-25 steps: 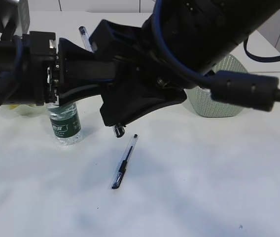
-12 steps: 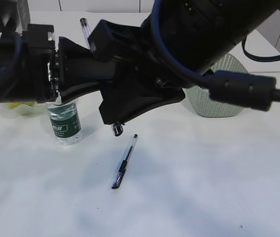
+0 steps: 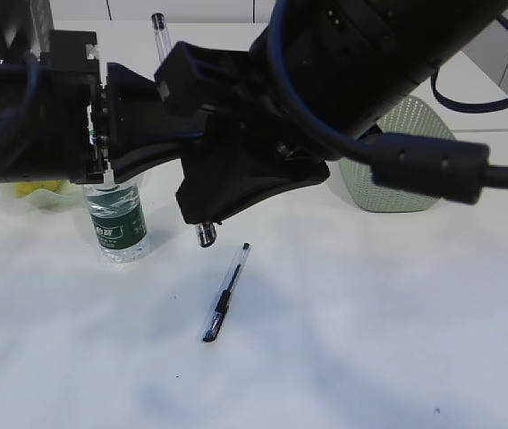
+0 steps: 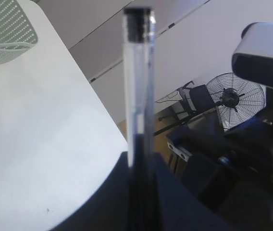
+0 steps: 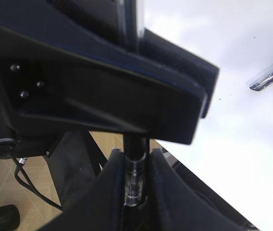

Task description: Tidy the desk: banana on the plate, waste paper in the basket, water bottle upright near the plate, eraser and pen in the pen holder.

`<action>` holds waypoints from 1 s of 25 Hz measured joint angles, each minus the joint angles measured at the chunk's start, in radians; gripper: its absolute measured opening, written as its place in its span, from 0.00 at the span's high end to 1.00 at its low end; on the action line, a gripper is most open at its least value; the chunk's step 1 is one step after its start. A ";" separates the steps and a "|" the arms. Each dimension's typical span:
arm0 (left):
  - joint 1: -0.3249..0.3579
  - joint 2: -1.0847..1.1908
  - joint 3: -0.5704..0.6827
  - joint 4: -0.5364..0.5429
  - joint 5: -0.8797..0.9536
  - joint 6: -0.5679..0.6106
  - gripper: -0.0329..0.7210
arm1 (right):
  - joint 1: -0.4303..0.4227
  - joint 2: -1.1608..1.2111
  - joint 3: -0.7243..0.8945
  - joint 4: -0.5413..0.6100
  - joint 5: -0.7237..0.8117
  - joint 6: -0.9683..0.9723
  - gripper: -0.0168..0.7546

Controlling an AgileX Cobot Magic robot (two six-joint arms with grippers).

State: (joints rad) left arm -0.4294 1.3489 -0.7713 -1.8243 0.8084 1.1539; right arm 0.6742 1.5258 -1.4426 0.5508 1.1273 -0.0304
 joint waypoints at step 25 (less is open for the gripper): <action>-0.012 0.000 -0.006 -0.029 -0.006 -0.008 0.92 | 0.013 -0.045 -0.004 -0.126 0.006 0.053 0.89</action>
State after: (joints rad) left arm -0.4414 1.3489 -0.7769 -1.8532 0.8022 1.1457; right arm 0.6869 1.4808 -1.4464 0.4245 1.1336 0.0222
